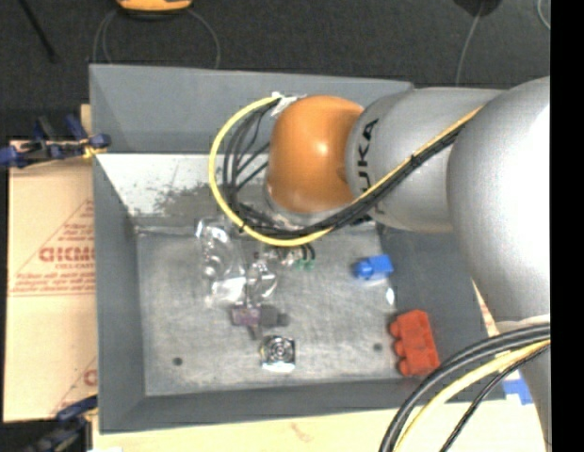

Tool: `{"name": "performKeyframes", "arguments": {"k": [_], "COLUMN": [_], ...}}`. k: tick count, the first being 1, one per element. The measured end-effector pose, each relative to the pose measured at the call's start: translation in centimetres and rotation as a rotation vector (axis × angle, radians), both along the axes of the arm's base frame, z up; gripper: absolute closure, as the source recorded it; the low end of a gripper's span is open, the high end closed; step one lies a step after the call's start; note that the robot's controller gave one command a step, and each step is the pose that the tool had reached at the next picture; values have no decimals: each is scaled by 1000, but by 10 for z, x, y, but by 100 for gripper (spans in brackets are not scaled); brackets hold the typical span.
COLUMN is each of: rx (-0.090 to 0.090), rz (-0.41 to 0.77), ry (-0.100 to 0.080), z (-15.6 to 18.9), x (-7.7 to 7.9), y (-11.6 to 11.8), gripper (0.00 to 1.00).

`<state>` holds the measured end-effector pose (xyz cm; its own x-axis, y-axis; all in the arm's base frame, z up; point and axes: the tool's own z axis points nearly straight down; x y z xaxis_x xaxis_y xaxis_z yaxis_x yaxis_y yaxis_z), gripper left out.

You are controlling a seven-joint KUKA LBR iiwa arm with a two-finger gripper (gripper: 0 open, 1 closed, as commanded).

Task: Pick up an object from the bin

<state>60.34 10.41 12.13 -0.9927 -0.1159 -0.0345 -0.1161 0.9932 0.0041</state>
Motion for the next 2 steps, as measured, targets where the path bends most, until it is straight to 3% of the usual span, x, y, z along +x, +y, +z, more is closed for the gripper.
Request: {"name": "performKeyframes", "arguments": {"k": [1, 2], "rx": [-15, -21], "rz": [308, 540], "ry": [26, 17], "z": [-3, -45], "x": [-38, -71], "y": [-28, -11], "gripper": [0, 0]}}
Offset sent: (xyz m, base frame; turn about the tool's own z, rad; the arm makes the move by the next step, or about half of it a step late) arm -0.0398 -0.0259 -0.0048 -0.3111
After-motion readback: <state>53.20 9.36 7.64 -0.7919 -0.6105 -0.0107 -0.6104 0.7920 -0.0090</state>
